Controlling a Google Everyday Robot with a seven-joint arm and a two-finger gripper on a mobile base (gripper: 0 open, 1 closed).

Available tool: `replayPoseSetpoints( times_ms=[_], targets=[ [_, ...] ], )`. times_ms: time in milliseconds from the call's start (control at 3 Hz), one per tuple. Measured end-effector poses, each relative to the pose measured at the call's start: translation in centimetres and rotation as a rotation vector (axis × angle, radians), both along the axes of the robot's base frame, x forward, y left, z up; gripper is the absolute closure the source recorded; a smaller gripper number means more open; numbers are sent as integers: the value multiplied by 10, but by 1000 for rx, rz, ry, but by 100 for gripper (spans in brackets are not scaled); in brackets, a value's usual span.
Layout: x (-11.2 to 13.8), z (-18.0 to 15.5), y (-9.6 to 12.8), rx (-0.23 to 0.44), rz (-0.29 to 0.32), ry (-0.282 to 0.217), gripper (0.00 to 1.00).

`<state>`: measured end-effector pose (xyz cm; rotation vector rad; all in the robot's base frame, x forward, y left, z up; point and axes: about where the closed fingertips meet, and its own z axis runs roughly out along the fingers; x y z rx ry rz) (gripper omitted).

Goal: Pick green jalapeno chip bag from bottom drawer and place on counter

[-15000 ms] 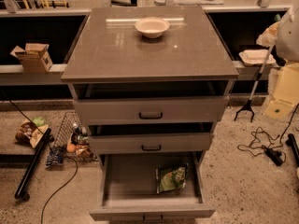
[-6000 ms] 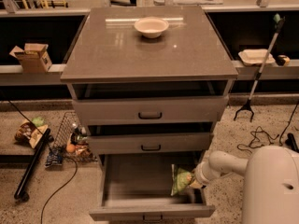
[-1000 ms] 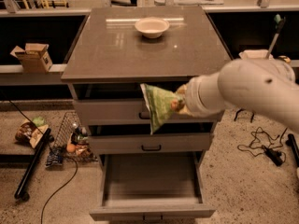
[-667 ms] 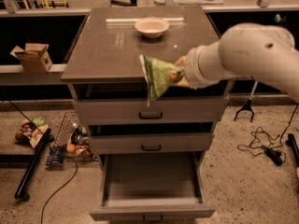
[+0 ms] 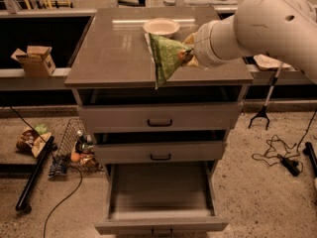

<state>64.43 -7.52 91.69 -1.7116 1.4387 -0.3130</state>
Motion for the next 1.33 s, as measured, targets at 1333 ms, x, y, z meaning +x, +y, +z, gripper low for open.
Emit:
replayPoseSetpoints(
  times_ms=[1333],
  targets=[
    [164, -19, -84, 448, -402, 105, 100]
  ],
)
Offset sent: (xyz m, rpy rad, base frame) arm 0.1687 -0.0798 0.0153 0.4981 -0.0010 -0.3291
